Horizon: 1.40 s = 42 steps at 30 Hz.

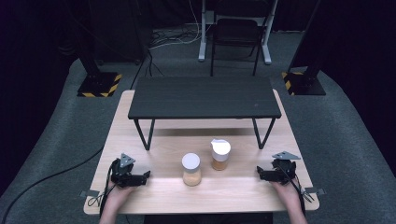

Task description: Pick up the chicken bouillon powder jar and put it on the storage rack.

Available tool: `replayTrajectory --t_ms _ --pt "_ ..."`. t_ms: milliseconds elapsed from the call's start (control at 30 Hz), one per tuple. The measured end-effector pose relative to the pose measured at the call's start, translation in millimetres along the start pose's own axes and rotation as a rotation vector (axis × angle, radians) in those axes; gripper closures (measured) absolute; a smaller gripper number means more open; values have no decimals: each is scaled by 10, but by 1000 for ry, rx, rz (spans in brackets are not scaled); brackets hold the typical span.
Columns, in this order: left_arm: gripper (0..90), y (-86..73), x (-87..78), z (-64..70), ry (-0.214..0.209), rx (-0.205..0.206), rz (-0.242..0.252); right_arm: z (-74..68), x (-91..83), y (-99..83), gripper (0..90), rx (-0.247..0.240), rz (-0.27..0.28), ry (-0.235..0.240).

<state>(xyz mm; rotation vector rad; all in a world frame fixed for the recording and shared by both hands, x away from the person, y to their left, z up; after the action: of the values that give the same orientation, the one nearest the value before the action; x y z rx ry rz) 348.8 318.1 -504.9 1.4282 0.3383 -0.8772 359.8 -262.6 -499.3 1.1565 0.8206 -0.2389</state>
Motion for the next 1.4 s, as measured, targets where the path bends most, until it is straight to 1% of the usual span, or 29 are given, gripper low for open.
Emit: replayTrajectory --t_ms 900,1033,1400 --pt "35 1 0 1 1 0 -3 1 3 4 2 4 -8 -4" --pt "48 0 -1 -4 6 -9 4 0 4 5 0 3 -8 -3" --pt "54 2 -3 -12 8 -10 4 0 3 5 0 3 -9 -2"
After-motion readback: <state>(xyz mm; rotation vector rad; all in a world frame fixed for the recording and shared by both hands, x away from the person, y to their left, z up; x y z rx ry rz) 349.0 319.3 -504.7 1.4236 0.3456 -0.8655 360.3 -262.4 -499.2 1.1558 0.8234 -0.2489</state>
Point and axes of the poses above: each handheld gripper's, and its own axes: x roughly forward along the jaws, y roughly out of its top, z roughly to its right, the point moved 10 cm from there along x, roughly forward along the jaws, and after that the axes turned 12 degrees about -x, right-handed, at the moved point
